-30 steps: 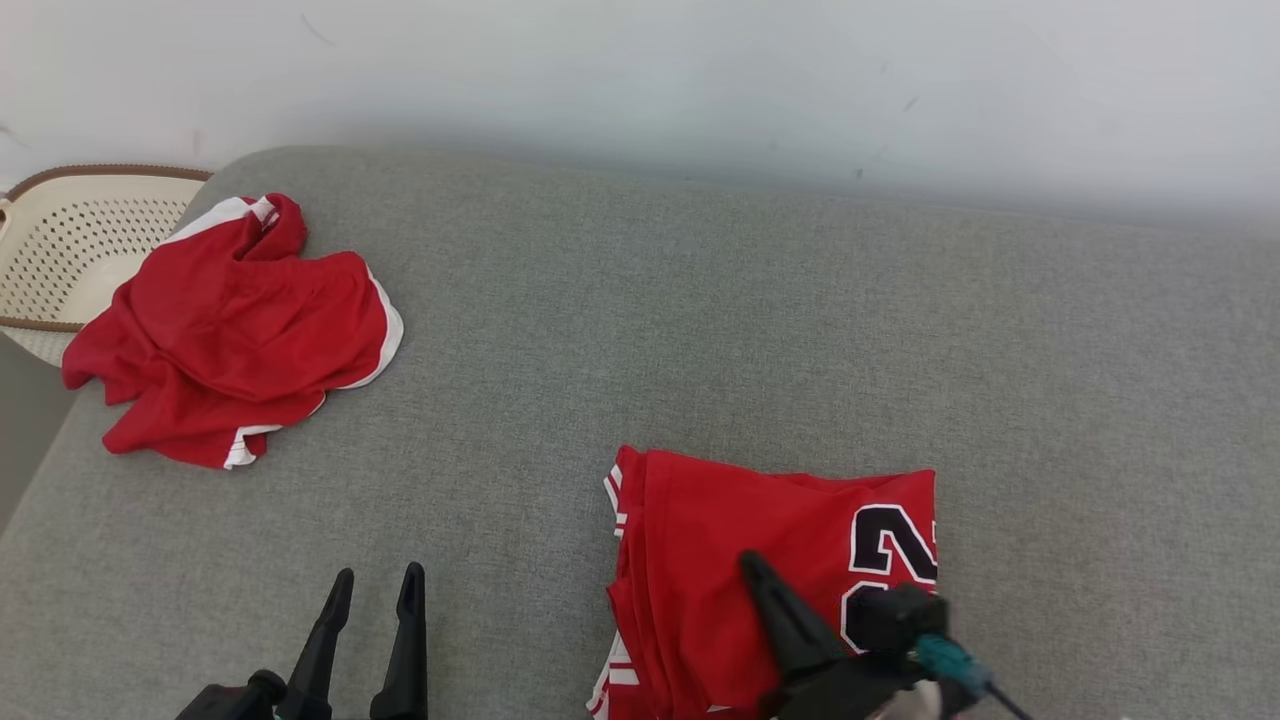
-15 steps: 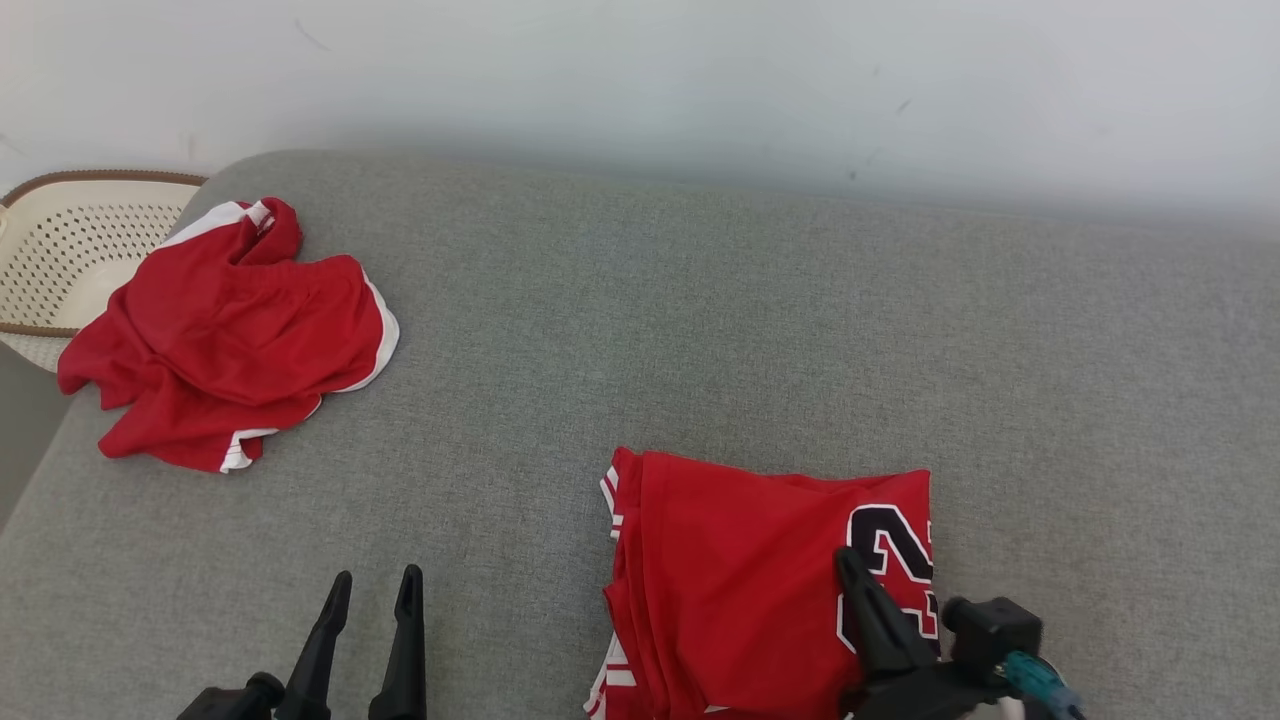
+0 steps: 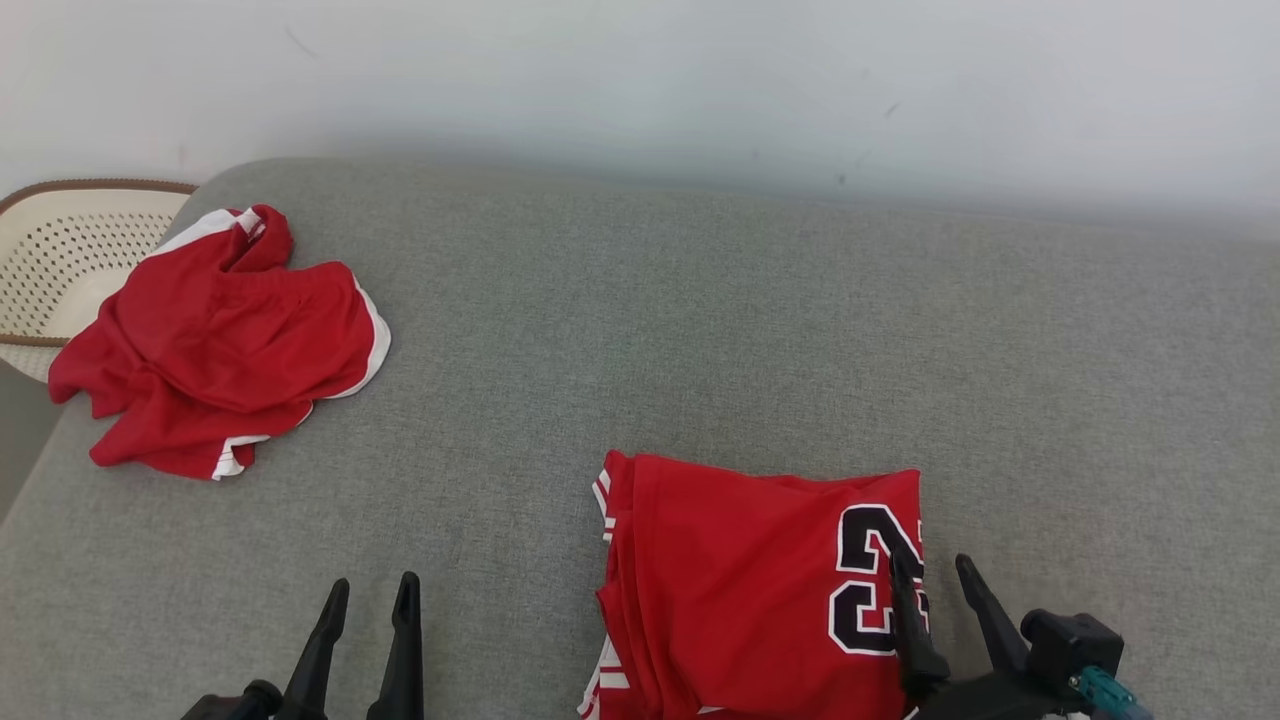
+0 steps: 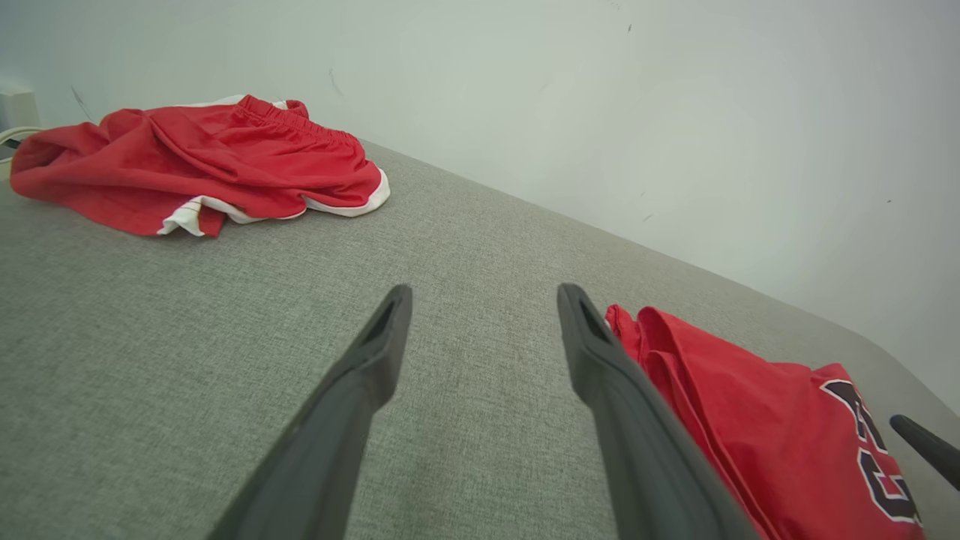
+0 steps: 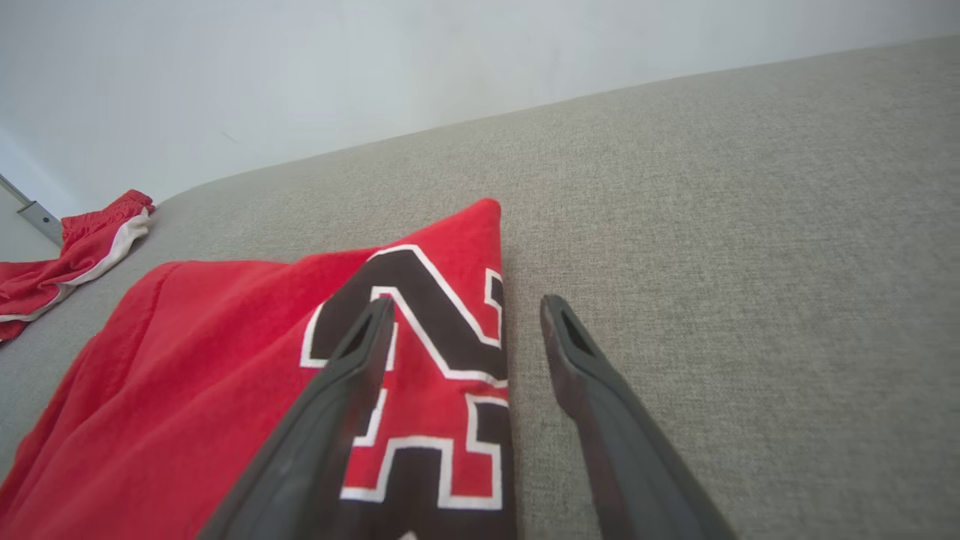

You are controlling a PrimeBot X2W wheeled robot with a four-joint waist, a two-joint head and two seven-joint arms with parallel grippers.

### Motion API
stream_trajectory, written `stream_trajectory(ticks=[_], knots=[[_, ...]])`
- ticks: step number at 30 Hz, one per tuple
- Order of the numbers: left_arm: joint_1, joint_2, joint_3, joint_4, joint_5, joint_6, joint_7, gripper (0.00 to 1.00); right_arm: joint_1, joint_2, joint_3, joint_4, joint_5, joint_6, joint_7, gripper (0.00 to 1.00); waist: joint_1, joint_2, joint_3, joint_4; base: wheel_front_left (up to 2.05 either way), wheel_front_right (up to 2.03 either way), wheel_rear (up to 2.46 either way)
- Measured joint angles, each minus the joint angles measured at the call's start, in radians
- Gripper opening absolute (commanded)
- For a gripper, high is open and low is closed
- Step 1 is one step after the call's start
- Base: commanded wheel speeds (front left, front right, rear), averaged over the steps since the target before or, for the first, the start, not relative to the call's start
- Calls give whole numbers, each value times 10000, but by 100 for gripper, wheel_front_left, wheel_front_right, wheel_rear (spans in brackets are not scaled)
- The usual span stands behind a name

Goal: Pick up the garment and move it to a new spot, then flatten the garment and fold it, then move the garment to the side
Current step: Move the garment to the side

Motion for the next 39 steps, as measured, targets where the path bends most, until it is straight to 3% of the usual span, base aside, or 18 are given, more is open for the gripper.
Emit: stream_trajectory(ticks=[9, 15, 23, 24, 25, 39], knots=[[21, 0, -61, 4, 0, 8, 0, 100, -95, -541, 669, 571, 740, 0, 562, 100, 0, 0, -58, -114, 0, 0, 0], [20, 0, -113, 52, 0, -2, 0, 100, -425, -1058, 1379, 938, 1732, 0, 1256, 100, 0, 1, -78, -98, 0, 0, 0], [19, 0, -130, 117, 2, -12, 0, 100, -835, -1221, 2222, 1313, 3198, 0, 2115, 100, 0, 0, -122, 23, 0, 0, 0], [20, 0, -130, 121, 2, -12, 0, 100, -864, -1296, 2328, 1338, 3248, 0, 2155, 36, 0, 0, -130, 31, 0, 0, 0], [23, 0, -128, 123, 2, -10, 0, 100, -907, -1367, 2410, 1360, 3292, 0, 2188, 0, 0, 0, -132, 33, 0, 0, 0], [31, 0, -119, 12, -35, 8, 0, 100, -1730, -1774, 2656, 1645, 3308, 2, 1584, 0, 0, 0, 68, -105, 0, 0, 0]])
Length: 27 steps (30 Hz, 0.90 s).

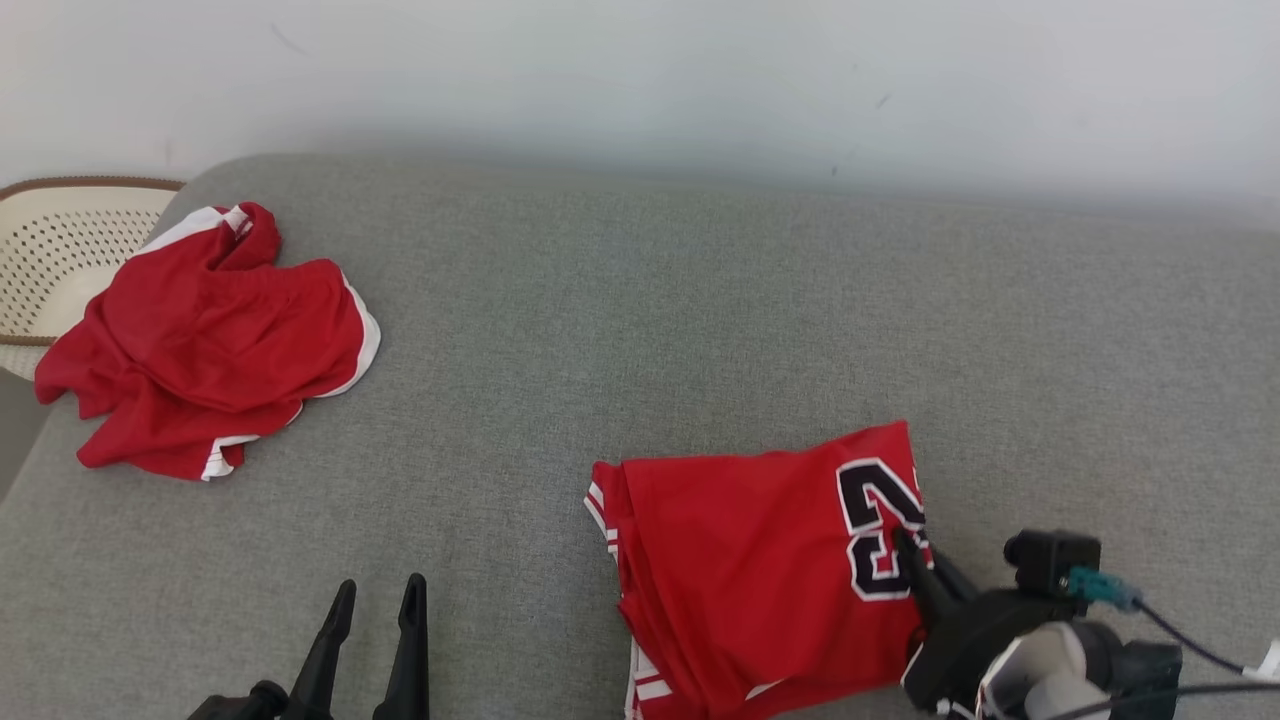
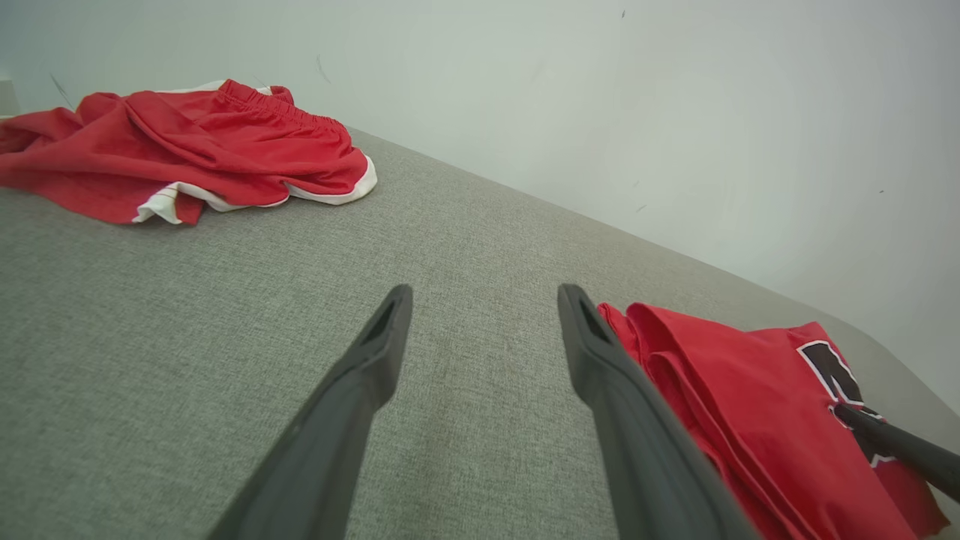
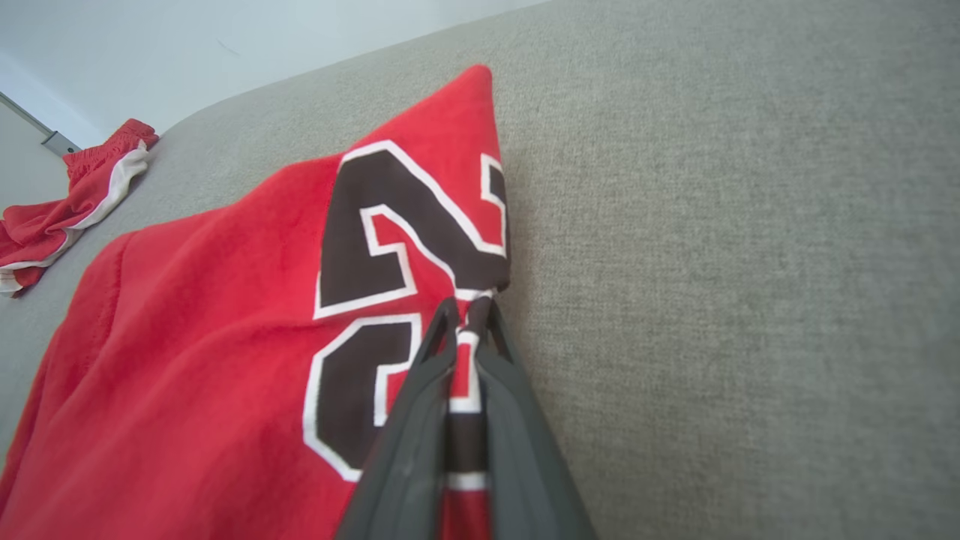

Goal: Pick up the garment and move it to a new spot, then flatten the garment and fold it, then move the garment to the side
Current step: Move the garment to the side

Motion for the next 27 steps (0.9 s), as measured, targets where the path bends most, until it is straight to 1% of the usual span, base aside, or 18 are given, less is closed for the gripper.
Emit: stream_trajectory(ticks=[6, 13, 20, 23, 27], knots=[[-36, 2, 86, -155, -2, 0, 0, 100, -1098, -303, -35, 207, -161, 0, 15, 0, 0, 0, 261, -20, 0, 0, 0], [-228, 2, 311, -322, 182, -113, -2, 100, -3016, -1045, 29, 347, -261, -2, 276, 0, 1, 0, 800, -207, 0, 0, 0], [-665, 0, 397, -823, 324, -174, -2, 100, -4771, -2040, 566, 491, -380, 0, 786, 0, 2, 1, 1395, -533, 0, 0, 0], [-717, 2, 428, -1087, 447, -182, 0, 100, -5340, -2535, 719, 541, -374, 0, 963, 0, 2, 1, 1613, -696, 0, 0, 0], [-862, 56, 516, -1432, 581, -190, 0, 100, -5979, -3041, 928, 621, -257, 0, 1151, 0, 2, 1, 1874, -914, 0, 0, 0]])
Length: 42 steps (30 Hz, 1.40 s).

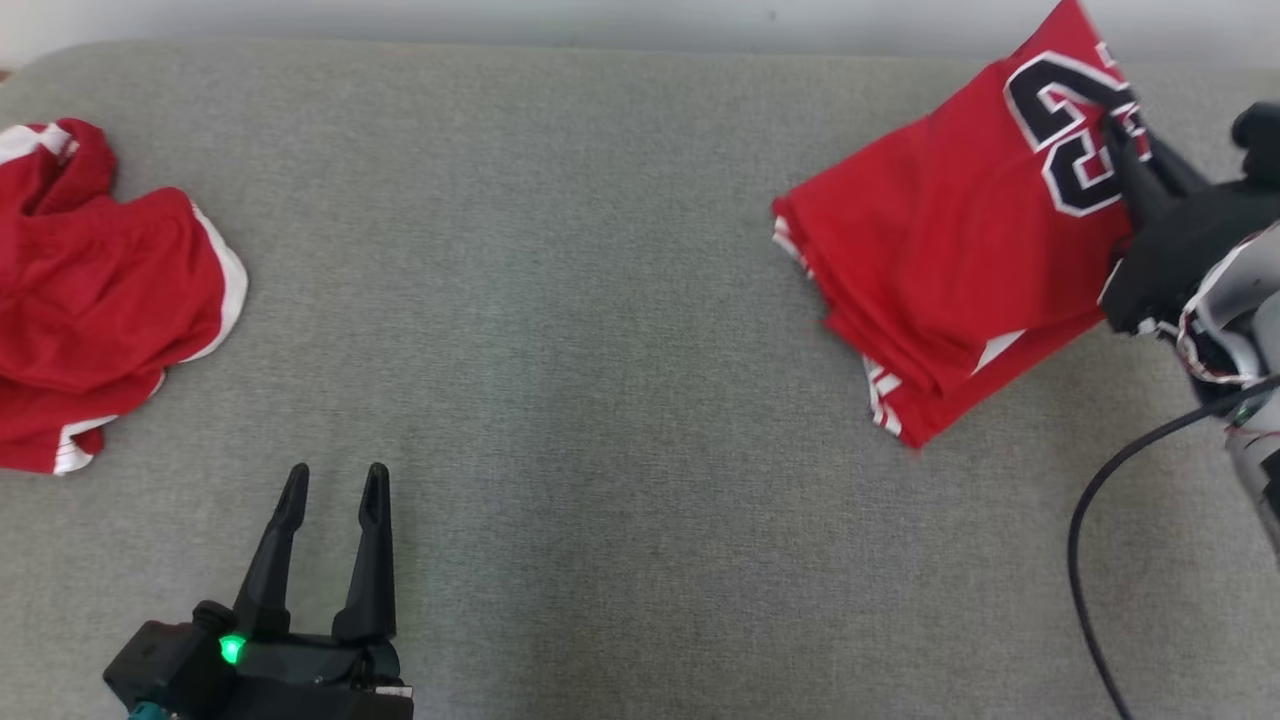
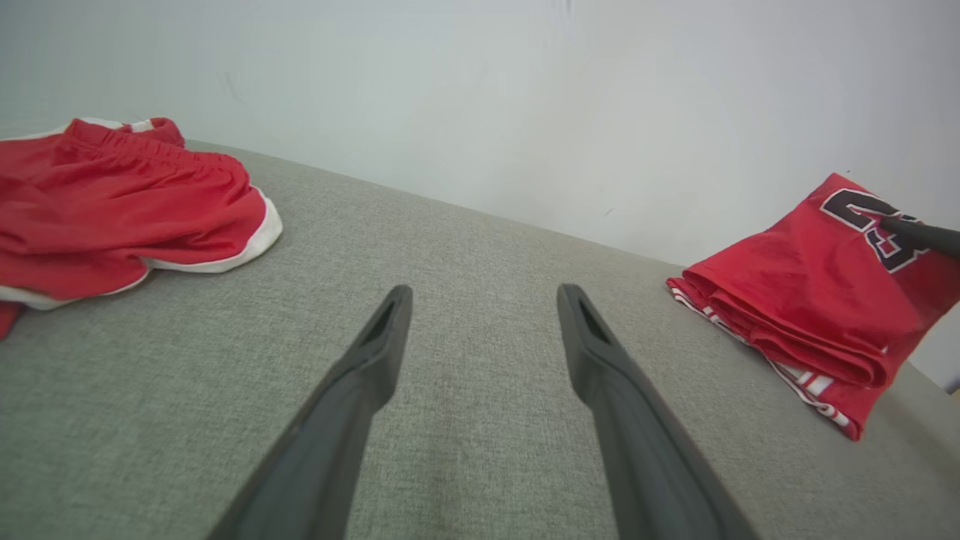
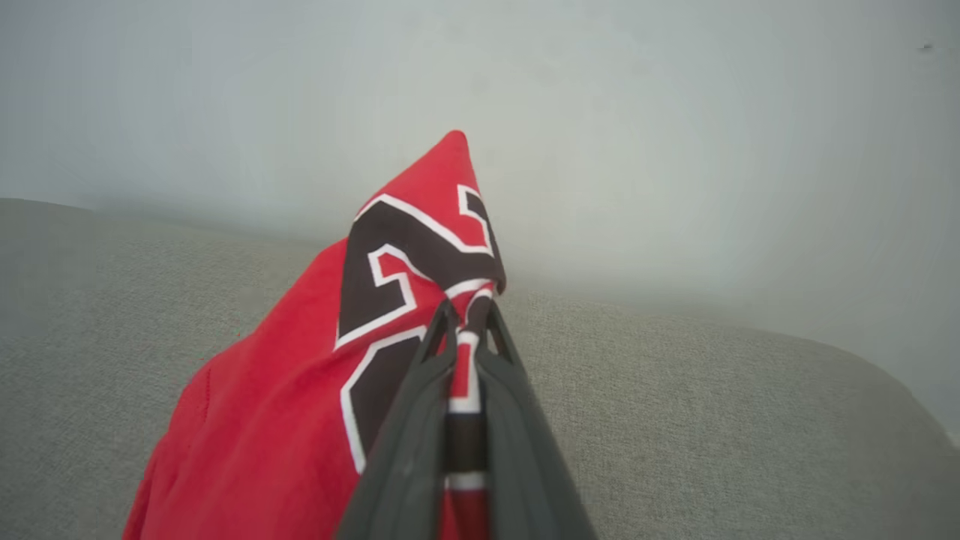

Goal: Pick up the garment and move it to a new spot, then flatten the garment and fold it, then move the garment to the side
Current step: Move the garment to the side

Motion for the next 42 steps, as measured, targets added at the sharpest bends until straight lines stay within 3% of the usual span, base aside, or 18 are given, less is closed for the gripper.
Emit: stream_trajectory(ticks=[16, 42], knots=[[-460, 418, -194, -1747, 382, 140, 587, 100, -1979, -1365, 407, 1026, 58, 0, 529, 0, -1, 0, 1123, -574, 0, 0, 0], [-594, 742, -176, -2403, 401, 297, 832, 100, -3549, -2128, 1411, 2608, 52, 0, 165, 0, -2, -1, 1818, -942, 0, 0, 0]])
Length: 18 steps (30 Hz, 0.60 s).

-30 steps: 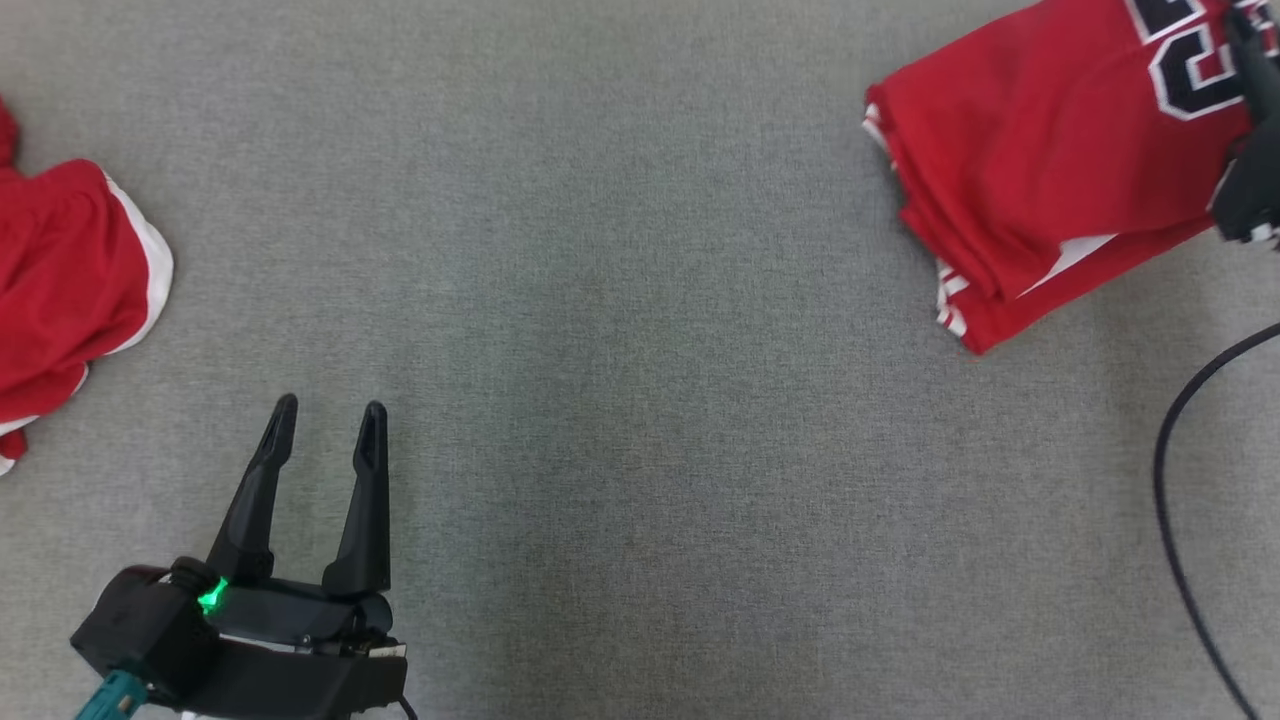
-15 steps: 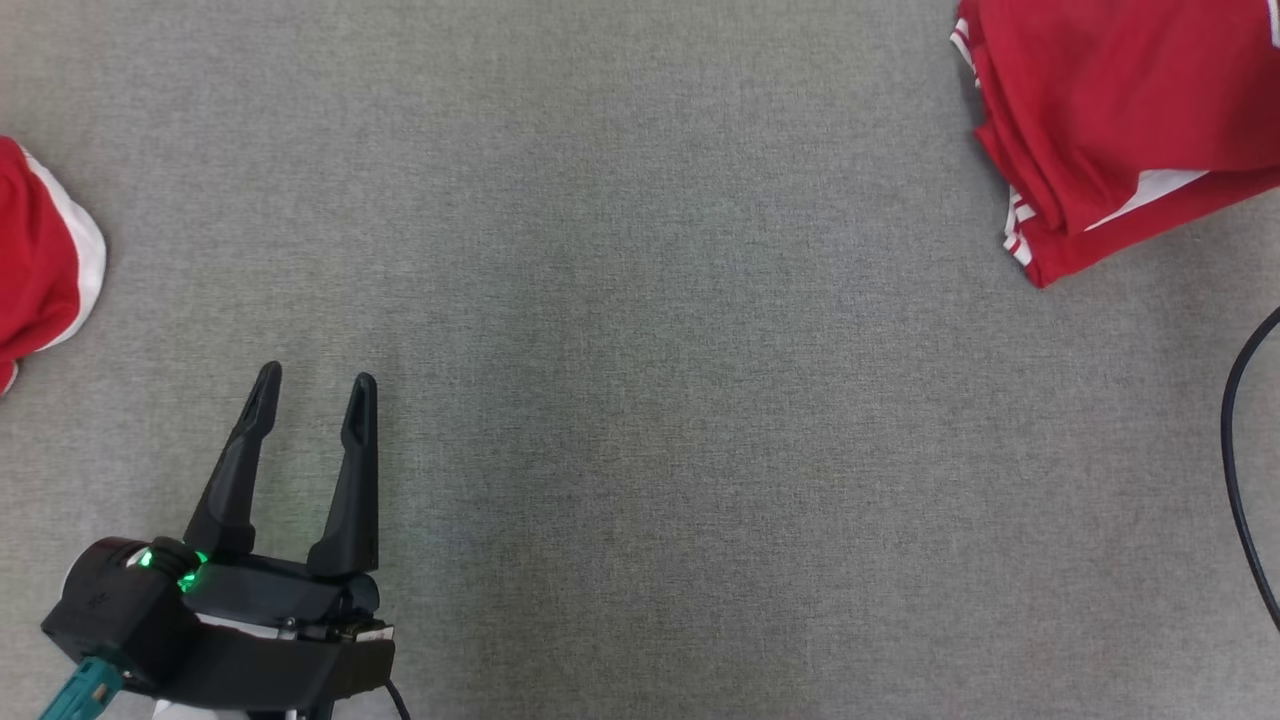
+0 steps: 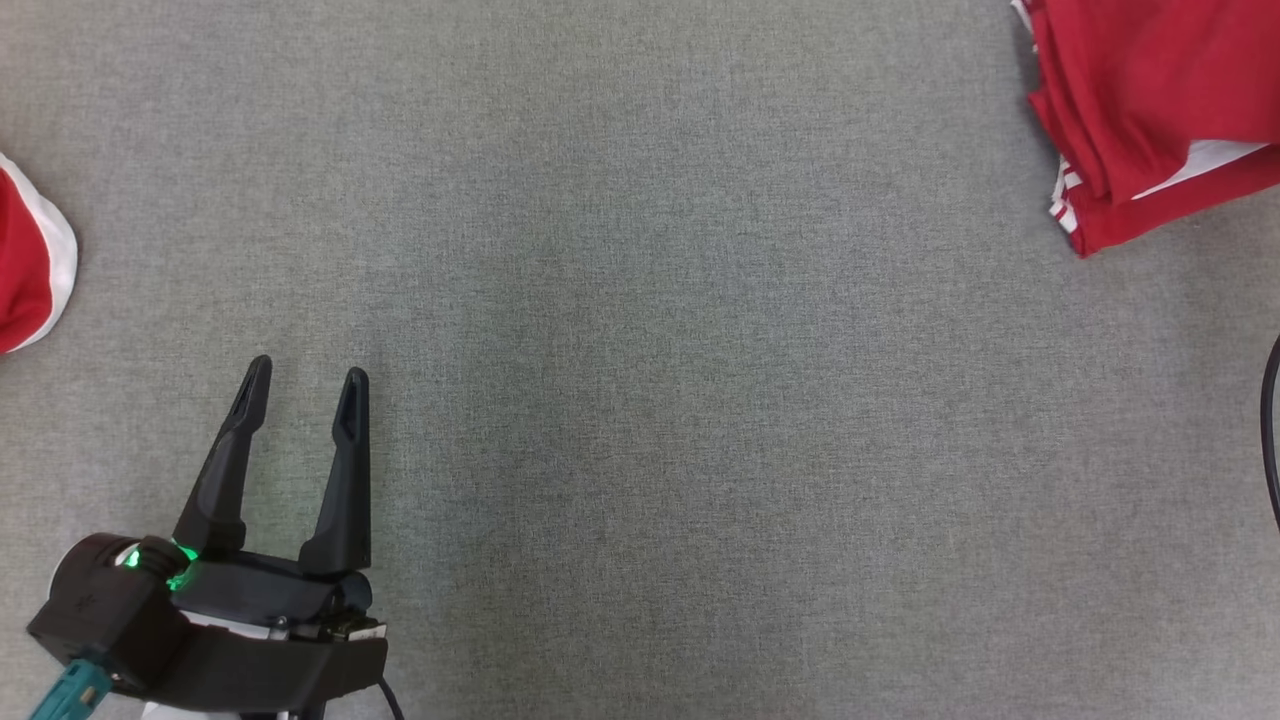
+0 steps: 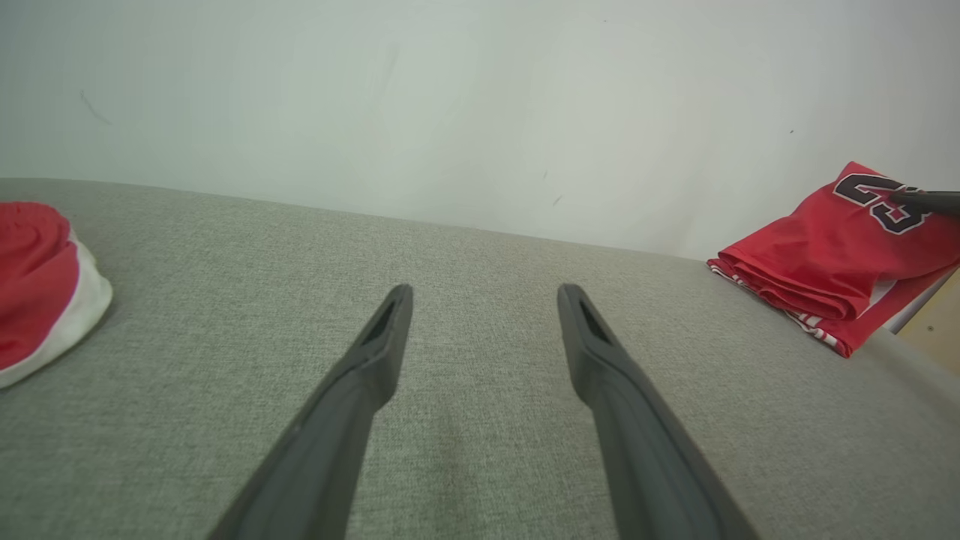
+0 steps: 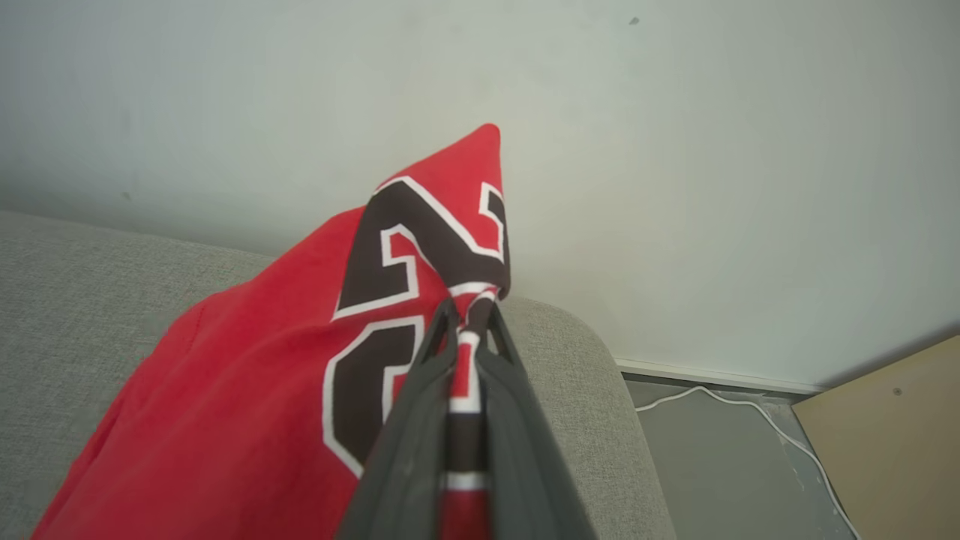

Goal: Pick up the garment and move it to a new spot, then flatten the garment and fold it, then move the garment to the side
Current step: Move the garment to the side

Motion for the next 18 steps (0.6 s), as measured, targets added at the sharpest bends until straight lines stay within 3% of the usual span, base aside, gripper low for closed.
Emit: stream_trajectory(ticks=[11, 12, 13, 14, 18], knots=[[12, 69, 12, -52, -29, 142, -10, 100, -209, -69, 297, 424, 140, 0, -27, 0, 0, 0, 73, -42, 0, 0, 0], [12, 71, 6, -50, -29, 142, -12, 100, -210, -82, 297, 510, 138, 0, -2, 28, 0, 0, 69, -42, 0, 0, 0], [12, 73, 8, -46, -33, 144, -12, 100, -210, -88, 314, 571, 132, 0, 12, 28, 0, 0, 60, -41, 0, 0, 0], [12, 75, 8, -42, -42, 146, -13, 100, -212, -86, 314, 648, 125, 0, 27, 100, 0, 0, 48, -38, 0, 0, 0], [12, 90, 2, -6, -54, 159, -15, 100, -263, -65, 330, 838, -23, 0, -119, 100, 0, 0, -18, -31, 0, 0, 0]])
